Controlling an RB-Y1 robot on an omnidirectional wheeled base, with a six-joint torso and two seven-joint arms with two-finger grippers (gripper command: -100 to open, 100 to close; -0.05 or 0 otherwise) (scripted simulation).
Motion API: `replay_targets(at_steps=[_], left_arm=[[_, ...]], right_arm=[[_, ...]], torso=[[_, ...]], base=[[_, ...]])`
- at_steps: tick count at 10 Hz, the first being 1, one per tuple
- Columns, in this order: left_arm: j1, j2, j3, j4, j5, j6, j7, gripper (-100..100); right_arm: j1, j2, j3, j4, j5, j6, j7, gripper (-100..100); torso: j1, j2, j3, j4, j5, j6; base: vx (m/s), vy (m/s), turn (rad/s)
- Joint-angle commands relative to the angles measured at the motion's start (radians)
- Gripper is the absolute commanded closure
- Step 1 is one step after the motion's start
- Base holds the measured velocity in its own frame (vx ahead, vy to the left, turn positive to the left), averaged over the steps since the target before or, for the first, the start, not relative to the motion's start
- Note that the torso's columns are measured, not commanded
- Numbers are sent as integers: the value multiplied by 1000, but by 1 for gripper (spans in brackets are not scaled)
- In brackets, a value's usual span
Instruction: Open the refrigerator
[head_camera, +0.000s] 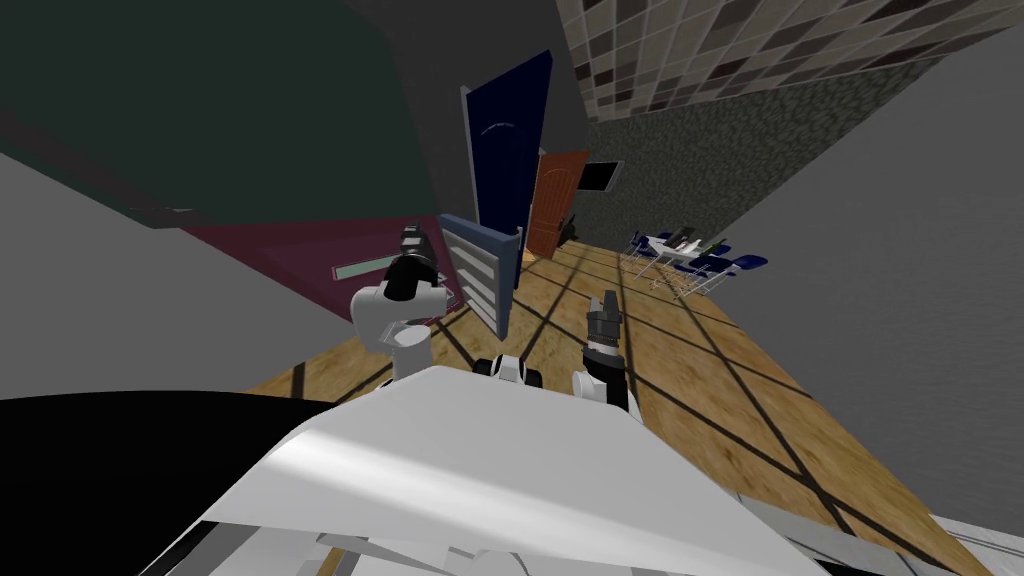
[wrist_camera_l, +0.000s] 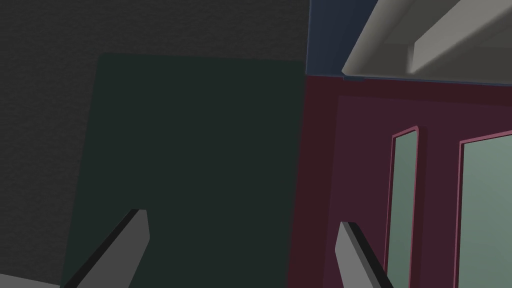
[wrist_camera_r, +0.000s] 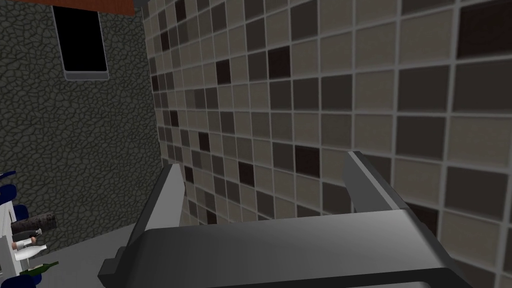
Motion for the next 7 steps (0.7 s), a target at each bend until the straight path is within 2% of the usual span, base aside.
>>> replay_targets(at_steps=[1,2,3,7], left_arm=[[-53,26,-6,1,-23,72,6,-100],[-36,17,-5,0,-17,48,4,-100],[-38,19,-5,0,-18,54,4,0],[-38,18,-5,0,-18,54,4,0]], right_arm=[[0,0,0,0,0,0,0,0],[0,0,0,0,0,0,0,0],[0,0,0,0,0,0,0,0],[0,0,0,0,0,0,0,0]], torso=[[0,0,0,0,0,0],[0,-1,0,0,0,0],[-1,-2,-1,0,0,0],[0,-1,0,0,0,0]], base=[[-30,19,-54],[-14,11,-16],[0,0,0],[0,0,0]])
